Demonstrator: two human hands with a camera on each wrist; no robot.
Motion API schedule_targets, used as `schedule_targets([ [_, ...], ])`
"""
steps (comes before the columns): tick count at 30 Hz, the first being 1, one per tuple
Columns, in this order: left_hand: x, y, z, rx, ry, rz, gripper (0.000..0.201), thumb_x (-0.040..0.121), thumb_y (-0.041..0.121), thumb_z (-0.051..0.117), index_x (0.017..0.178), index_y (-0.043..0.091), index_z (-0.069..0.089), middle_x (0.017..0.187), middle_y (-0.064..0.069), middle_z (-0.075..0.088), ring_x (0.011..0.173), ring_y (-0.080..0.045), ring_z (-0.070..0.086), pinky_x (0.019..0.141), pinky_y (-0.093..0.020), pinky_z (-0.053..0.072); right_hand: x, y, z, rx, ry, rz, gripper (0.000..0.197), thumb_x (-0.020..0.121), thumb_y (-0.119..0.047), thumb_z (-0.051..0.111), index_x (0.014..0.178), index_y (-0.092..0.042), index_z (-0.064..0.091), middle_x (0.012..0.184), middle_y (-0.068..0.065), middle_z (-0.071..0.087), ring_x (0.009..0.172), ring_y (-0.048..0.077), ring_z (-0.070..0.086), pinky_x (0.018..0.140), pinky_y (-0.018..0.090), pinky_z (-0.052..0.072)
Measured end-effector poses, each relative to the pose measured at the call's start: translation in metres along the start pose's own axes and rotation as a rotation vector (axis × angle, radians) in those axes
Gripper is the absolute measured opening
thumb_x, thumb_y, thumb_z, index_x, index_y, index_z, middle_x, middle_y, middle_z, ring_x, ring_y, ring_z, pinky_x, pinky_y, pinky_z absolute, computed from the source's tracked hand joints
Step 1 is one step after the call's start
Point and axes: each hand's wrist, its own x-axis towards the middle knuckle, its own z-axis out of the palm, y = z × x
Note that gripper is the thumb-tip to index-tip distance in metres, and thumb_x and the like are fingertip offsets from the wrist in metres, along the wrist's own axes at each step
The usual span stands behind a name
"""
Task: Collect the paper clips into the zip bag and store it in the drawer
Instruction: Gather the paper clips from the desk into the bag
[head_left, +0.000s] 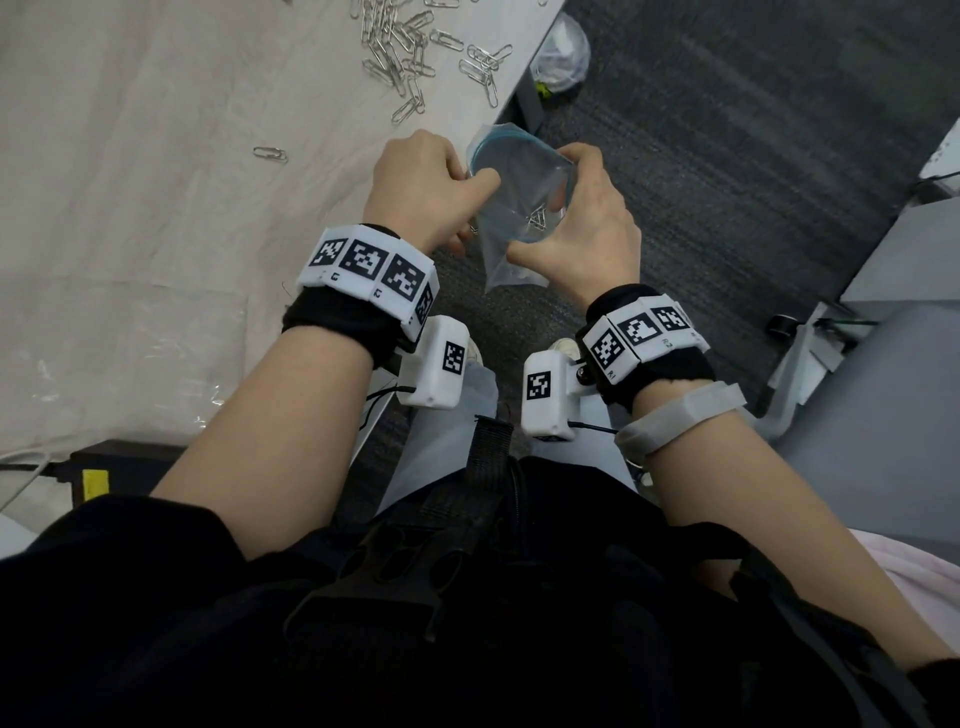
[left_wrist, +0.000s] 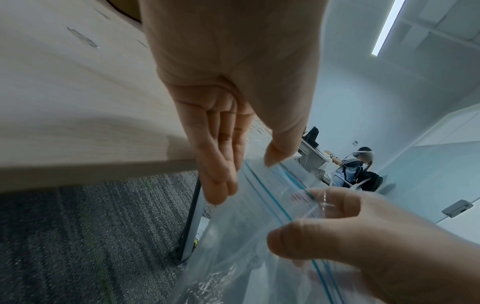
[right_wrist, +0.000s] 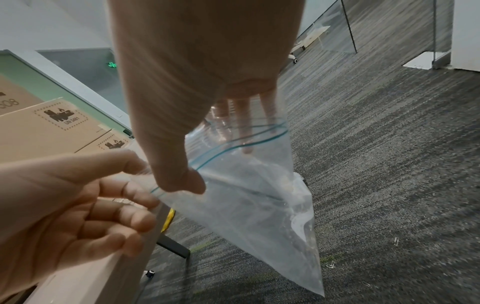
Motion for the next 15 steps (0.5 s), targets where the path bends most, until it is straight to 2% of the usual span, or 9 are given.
schedule_targets([
  [2, -0.001, -0.002, -0.004, -0.036, 0.077, 0.004, 0.037, 0.076, 0.032, 0.055, 0.063, -0.002, 0.057, 0.055, -0.018, 0.064, 0.046, -0.027, 0.065, 0.055, -0.041, 0.059, 0.000, 0.001, 0.000, -0.016, -0.001, -0.005, 0.080, 0.063, -0.036, 0.078, 0.131, -0.020, 0.040, 0.121, -0.003, 0.058, 0.109, 0.021, 0.059, 0.081, 0.033, 0.042],
  [4, 0.001, -0.007, -0.013, 0.001, 0.249, 0.057, 0.039, 0.081, 0.038, 0.052, 0.060, 0.005, 0.057, 0.057, -0.010, 0.064, 0.052, -0.024, 0.064, 0.057, -0.031, 0.055, -0.001, 0.000, 0.001, -0.029, -0.004, -0.005, 0.078, 0.064, -0.035, 0.078, 0.130, -0.019, 0.040, 0.120, -0.003, 0.058, 0.109, 0.022, 0.059, 0.080, 0.032, 0.041],
  [6, 0.002, -0.017, -0.024, 0.083, 0.490, 0.076, 0.031, 0.085, 0.039, 0.049, 0.072, 0.013, 0.060, 0.067, 0.000, 0.061, 0.062, -0.016, 0.056, 0.061, -0.021, 0.041, -0.001, -0.001, 0.003, -0.041, -0.007, 0.001, 0.078, 0.064, -0.035, 0.077, 0.130, -0.019, 0.039, 0.121, -0.002, 0.058, 0.110, 0.023, 0.059, 0.082, 0.034, 0.043],
  [8, 0.003, -0.030, -0.036, 0.114, 0.740, 0.052, 0.023, 0.083, 0.035, 0.046, 0.086, 0.016, 0.059, 0.082, 0.002, 0.060, 0.075, -0.008, 0.048, 0.064, -0.015, 0.030, -0.001, -0.003, 0.006, -0.046, -0.009, 0.015, 0.076, 0.065, -0.035, 0.077, 0.130, -0.019, 0.039, 0.121, -0.001, 0.059, 0.110, 0.024, 0.059, 0.084, 0.036, 0.045],
  [9, 0.003, -0.037, -0.040, 0.144, 0.828, 0.033, 0.025, 0.082, 0.033, 0.045, 0.092, 0.015, 0.059, 0.093, 0.001, 0.060, 0.083, -0.007, 0.045, 0.065, -0.014, 0.027, -0.001, -0.003, 0.008, -0.045, -0.009, 0.025, 0.076, 0.065, -0.034, 0.077, 0.129, -0.018, 0.039, 0.121, -0.001, 0.059, 0.109, 0.024, 0.059, 0.084, 0.036, 0.045],
  [10, 0.005, -0.045, -0.044, 0.193, 0.867, -0.005, 0.029, 0.080, 0.031, 0.044, 0.099, 0.015, 0.059, 0.104, -0.001, 0.059, 0.091, -0.010, 0.044, 0.068, -0.013, 0.026, -0.002, -0.002, 0.010, -0.044, -0.006, 0.037, 0.076, 0.065, -0.034, 0.077, 0.129, -0.018, 0.039, 0.121, -0.001, 0.059, 0.109, 0.023, 0.059, 0.083, 0.036, 0.044],
  [12, 0.010, -0.060, -0.049, 0.294, 0.807, -0.141, 0.035, 0.081, 0.027, 0.044, 0.113, 0.019, 0.056, 0.123, -0.001, 0.050, 0.111, -0.018, 0.042, 0.076, -0.018, 0.031, -0.003, -0.001, 0.012, -0.038, 0.002, 0.062, 0.077, 0.065, -0.034, 0.078, 0.130, -0.018, 0.039, 0.123, -0.001, 0.059, 0.109, 0.023, 0.059, 0.084, 0.036, 0.045],
  [14, 0.012, -0.069, -0.052, 0.290, 0.702, -0.246, 0.036, 0.082, 0.022, 0.045, 0.117, 0.022, 0.056, 0.130, -0.002, 0.044, 0.120, -0.021, 0.038, 0.085, -0.024, 0.038, -0.005, 0.000, 0.015, -0.036, 0.008, 0.083, 0.079, 0.065, -0.034, 0.078, 0.131, -0.018, 0.039, 0.125, 0.000, 0.059, 0.112, 0.023, 0.059, 0.087, 0.038, 0.046],
  [15, 0.014, -0.073, -0.052, 0.262, 0.675, -0.250, 0.035, 0.082, 0.019, 0.046, 0.115, 0.021, 0.057, 0.129, -0.003, 0.045, 0.119, -0.022, 0.039, 0.087, -0.024, 0.038, -0.006, 0.000, 0.016, -0.038, 0.009, 0.091, 0.079, 0.065, -0.035, 0.078, 0.132, -0.018, 0.039, 0.125, 0.000, 0.059, 0.112, 0.023, 0.058, 0.088, 0.038, 0.046],
])
